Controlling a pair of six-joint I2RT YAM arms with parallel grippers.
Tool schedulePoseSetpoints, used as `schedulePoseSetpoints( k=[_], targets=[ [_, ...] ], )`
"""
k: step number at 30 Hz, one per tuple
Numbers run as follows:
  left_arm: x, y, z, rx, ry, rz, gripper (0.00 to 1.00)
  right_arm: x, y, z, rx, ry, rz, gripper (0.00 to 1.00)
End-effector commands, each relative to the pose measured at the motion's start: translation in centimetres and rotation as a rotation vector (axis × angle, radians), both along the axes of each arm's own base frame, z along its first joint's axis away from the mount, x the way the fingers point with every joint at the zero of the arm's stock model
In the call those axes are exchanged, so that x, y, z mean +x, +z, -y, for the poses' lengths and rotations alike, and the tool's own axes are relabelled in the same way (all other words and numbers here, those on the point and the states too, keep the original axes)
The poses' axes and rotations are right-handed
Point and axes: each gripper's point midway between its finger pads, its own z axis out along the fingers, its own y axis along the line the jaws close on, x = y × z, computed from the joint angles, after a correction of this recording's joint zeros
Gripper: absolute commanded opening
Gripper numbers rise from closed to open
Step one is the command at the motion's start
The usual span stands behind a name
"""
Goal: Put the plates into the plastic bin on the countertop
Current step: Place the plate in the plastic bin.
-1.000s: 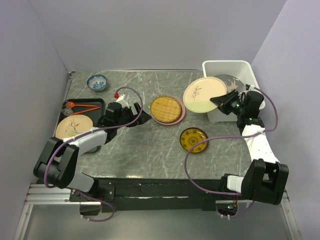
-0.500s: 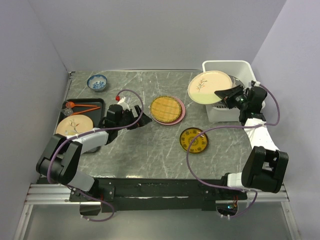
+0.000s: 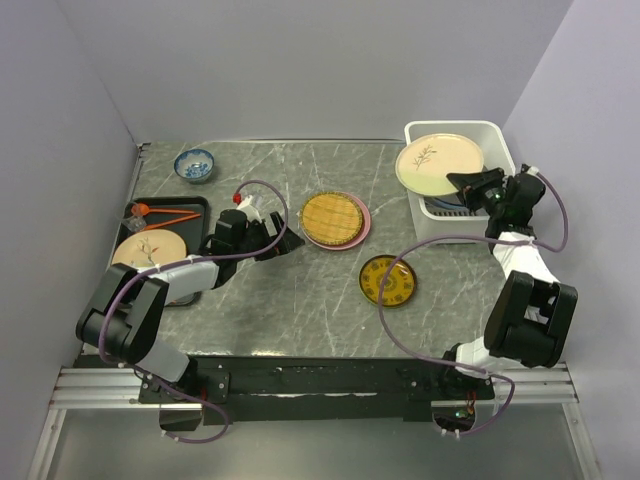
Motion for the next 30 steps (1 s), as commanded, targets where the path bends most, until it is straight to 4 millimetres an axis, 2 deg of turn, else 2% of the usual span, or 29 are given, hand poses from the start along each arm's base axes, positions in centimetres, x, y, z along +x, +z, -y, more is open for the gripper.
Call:
schedulePoseSetpoints(
  k=[1,15,24,30],
  targets=[
    [-0.1,0.4,0.3,-0.011,-0.019,0.030,0.99,1.8,8.2,1.5,-0.038,-0.036,0.291,0.00],
    [0.2,0.1,0.4,0.006,-0.023,0.026,0.99,4.0,7.1,4.2,0.054,-0.110,0.366,0.00],
    [0.1,-0.4,0.4,0.011,-0.028,0.008,0.99,5.4,4.8,6.2,0.084,-0.199,0.343,0.00],
    [0.1,-0.5,0.3,0.025,-0.028,0.006,0.99,6.2,3.5,6.8,0.089,-0.216,0.313,0.00]
  ],
)
